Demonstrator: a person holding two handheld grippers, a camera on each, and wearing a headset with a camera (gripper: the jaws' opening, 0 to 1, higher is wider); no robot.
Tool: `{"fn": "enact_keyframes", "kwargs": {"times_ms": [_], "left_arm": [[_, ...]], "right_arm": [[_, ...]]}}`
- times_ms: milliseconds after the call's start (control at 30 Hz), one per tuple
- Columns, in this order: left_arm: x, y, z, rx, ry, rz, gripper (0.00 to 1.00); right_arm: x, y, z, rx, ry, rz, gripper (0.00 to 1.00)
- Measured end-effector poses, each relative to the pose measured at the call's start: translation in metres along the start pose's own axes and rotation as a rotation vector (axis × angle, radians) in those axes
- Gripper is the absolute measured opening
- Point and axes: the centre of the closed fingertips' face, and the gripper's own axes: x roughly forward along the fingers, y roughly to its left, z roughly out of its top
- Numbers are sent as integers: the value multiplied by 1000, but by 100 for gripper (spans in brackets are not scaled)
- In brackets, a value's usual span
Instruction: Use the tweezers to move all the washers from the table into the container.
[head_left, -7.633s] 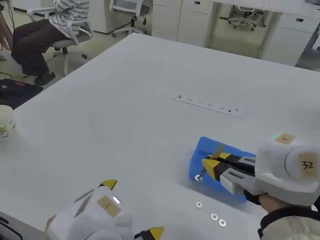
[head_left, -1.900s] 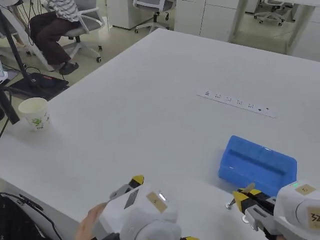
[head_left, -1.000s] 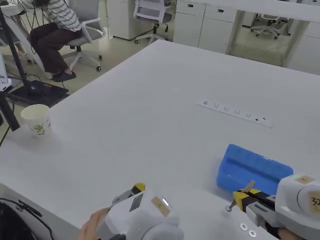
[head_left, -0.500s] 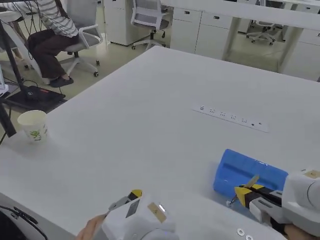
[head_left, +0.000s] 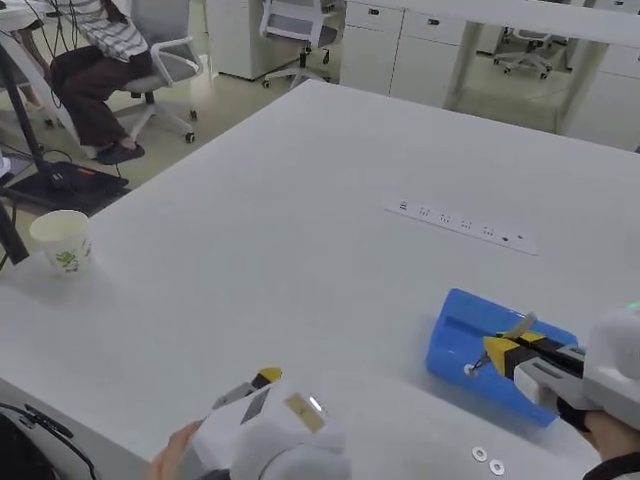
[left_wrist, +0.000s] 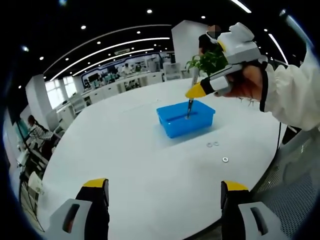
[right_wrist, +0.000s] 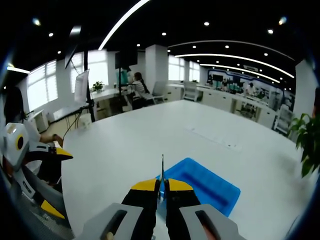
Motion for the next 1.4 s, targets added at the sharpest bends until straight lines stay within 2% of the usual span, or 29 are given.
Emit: {"fn": "enact_keyframes", "kwargs": {"times_ms": [267, 400, 500, 633, 667, 700, 733, 800, 900, 1067, 1233, 1367, 1400], "left_arm": [[-1, 1, 2, -10, -10, -2, 92], [-3, 1, 3, -11, -16, -6, 90], [-2, 3, 1, -6, -3, 1, 89], [-2, 3, 3, -24, -15, -4, 95], [-2, 4, 5, -21, -24, -7, 97], [-3, 4, 10, -13, -53, -9, 99], [-4, 9, 19, -2, -109, 15, 99], [-5, 10, 13, -10, -81, 15, 99], [-4, 8, 11, -14, -69, -5, 99], [-6, 7, 13, 6, -91, -13, 99], [-8, 6, 17, -37, -120, -38, 99], [-6, 0, 14, -22, -100, -62, 99], [-6, -3, 13, -44, -89, -82, 99]], "right_arm": [[13, -13, 6, -21, 4, -17, 2], [20, -20, 4, -22, 17, -25, 2], [26, -22, 0, -26, 38, -27, 2], [33, -24, -6, -18, 62, -23, 2], [35, -24, -7, -19, 66, -22, 2], [36, -24, -8, -21, 70, -22, 2], [37, -24, -8, -21, 71, -21, 2], [39, -24, -8, -21, 76, -18, 2], [42, -25, -9, -22, 80, -14, 2], [48, -25, -14, -31, 99, -6, 2], [54, -27, -16, -32, 108, -3, 2], [56, -26, -18, -39, 118, 2, 2], [56, -25, -18, -43, 119, 3, 2]]}}
